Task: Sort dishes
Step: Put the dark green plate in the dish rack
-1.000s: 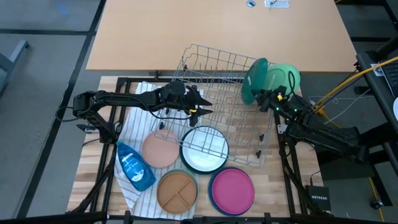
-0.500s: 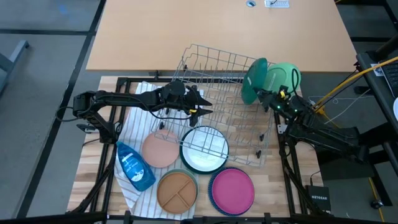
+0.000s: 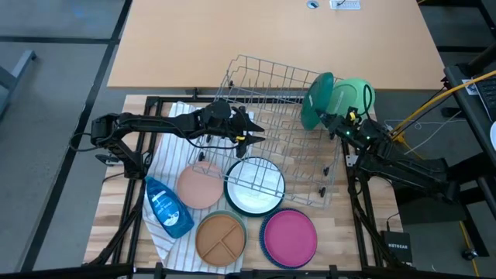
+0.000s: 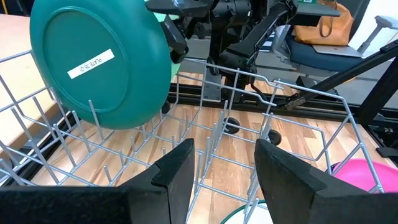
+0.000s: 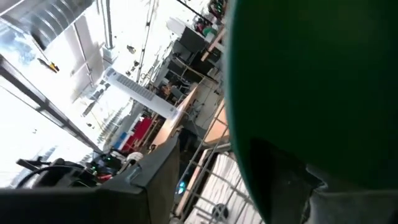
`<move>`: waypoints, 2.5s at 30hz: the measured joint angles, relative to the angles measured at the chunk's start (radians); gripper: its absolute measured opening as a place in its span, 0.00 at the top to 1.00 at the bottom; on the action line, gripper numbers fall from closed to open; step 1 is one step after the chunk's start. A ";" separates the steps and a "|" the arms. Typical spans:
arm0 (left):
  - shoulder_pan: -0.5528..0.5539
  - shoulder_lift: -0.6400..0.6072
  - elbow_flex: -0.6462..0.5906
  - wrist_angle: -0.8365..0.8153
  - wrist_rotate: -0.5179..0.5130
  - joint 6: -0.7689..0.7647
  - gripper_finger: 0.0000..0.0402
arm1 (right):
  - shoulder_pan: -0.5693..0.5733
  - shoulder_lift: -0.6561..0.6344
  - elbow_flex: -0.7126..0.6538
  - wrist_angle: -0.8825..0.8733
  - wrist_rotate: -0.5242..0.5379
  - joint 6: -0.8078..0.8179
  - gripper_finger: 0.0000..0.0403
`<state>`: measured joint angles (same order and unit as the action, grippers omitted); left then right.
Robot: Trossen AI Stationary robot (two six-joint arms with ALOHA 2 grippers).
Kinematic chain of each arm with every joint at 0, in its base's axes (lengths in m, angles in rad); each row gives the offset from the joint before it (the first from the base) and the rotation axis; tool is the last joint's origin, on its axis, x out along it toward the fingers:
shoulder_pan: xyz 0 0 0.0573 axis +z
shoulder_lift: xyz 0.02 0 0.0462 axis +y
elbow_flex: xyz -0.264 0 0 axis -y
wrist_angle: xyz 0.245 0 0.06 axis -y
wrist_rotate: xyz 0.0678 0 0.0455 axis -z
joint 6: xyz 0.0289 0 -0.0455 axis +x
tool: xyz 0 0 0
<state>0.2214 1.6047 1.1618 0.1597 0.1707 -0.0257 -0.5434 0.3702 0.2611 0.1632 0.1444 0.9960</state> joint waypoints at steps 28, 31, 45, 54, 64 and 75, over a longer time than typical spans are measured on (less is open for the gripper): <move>0.000 0.000 0.000 0.000 0.000 0.000 0.61 | -0.001 0.000 -0.001 -0.179 -0.097 0.465 0.50; 0.000 0.000 0.000 0.000 0.000 0.000 0.61 | -0.001 0.000 0.000 -0.183 -0.118 0.466 0.50; -0.016 0.000 0.000 0.036 -0.001 -0.010 0.61 | 0.000 0.000 -0.001 -0.198 -0.154 0.170 0.50; -0.090 0.040 0.002 0.384 -0.029 0.030 0.61 | 0.000 0.000 -0.001 -0.198 -0.145 0.163 0.50; -0.115 0.179 0.000 0.532 -0.035 0.024 0.61 | 0.000 0.001 -0.001 -0.180 -0.026 0.214 0.50; -0.117 0.179 0.000 0.525 -0.035 0.041 0.61 | 0.000 0.001 -0.001 -0.159 0.004 0.241 0.50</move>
<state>0.1040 1.7840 1.1618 0.6843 0.1356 0.0151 -0.5437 0.3707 0.2600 0.0044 0.1487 1.2366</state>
